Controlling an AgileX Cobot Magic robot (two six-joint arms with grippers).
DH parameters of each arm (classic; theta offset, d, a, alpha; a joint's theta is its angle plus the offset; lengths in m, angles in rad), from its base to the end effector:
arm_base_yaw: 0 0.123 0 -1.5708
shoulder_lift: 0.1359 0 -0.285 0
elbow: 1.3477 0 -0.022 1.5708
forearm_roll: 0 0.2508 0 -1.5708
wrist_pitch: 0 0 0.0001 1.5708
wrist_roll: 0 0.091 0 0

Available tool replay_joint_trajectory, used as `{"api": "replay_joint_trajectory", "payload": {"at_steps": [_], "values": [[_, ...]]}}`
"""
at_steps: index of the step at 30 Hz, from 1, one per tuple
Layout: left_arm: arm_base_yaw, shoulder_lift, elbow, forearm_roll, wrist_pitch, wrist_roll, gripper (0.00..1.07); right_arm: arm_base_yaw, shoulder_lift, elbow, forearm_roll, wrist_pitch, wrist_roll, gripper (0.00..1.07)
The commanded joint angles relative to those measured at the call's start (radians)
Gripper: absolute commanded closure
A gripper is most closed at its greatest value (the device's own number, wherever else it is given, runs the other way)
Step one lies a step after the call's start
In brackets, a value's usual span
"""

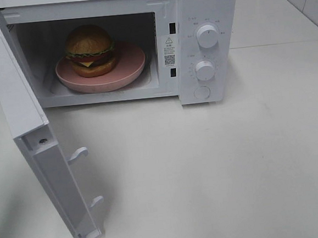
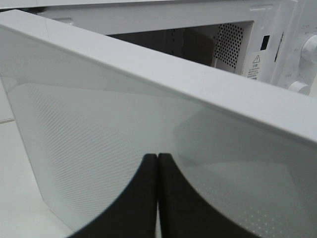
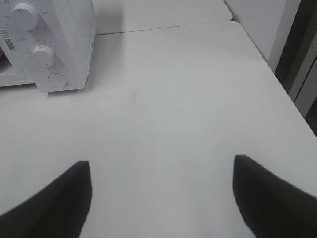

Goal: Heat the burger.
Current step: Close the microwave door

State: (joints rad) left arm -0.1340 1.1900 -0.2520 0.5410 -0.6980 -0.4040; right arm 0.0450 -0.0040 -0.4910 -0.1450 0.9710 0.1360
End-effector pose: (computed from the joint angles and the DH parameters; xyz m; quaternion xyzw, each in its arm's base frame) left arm 0.1907 -0.0561 0.2060 0.1663 0.7607 -0.1639 0.6056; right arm -0.0009 -0.0109 0.2828 0.0370 0.8274 -0.0219 0.5600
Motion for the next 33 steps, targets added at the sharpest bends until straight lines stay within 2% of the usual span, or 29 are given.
{"api": "replay_joint_trajectory", "payload": {"at_steps": [1,8,11,14,16,19,21,24,26,27,33], "values": [[-0.006,-0.002,-0.009,-0.01,-0.008,0.004,1.07,-0.006,-0.027,0.003,-0.002,-0.007,-0.008,0.31],[-0.038,0.078,-0.038,-0.012,-0.039,0.01,1.07,-0.006,-0.027,0.003,-0.002,-0.007,-0.008,0.31],[-0.068,0.12,-0.061,-0.048,-0.045,0.012,1.07,-0.006,-0.027,0.003,-0.002,-0.007,-0.008,0.31],[-0.106,0.153,-0.079,-0.069,-0.045,0.042,1.07,-0.006,-0.027,0.003,-0.002,-0.007,-0.008,0.31],[-0.162,0.198,-0.104,-0.145,-0.053,0.081,1.07,-0.006,-0.027,0.003,-0.002,-0.007,-0.008,0.31],[-0.173,0.21,-0.112,-0.163,-0.053,0.091,1.07,-0.006,-0.027,0.003,-0.002,-0.007,-0.008,0.31],[-0.22,0.256,-0.143,-0.239,-0.059,0.137,1.07,-0.006,-0.027,0.003,-0.002,-0.007,-0.008,0.31],[-0.23,0.266,-0.15,-0.25,-0.059,0.141,1.07,-0.006,-0.027,0.003,-0.002,-0.007,-0.008,0.31],[-0.282,0.318,-0.198,-0.305,-0.057,0.145,1.07,-0.006,-0.027,0.003,-0.002,-0.007,-0.008,0.31],[-0.282,0.318,-0.198,-0.305,-0.057,0.145,1.07,-0.006,-0.027,0.003,-0.002,-0.007,-0.008,0.31],[-0.348,0.388,-0.266,-0.384,-0.052,0.192,1.07,-0.006,-0.027,0.003,-0.002,-0.007,-0.008,0.31]]}}
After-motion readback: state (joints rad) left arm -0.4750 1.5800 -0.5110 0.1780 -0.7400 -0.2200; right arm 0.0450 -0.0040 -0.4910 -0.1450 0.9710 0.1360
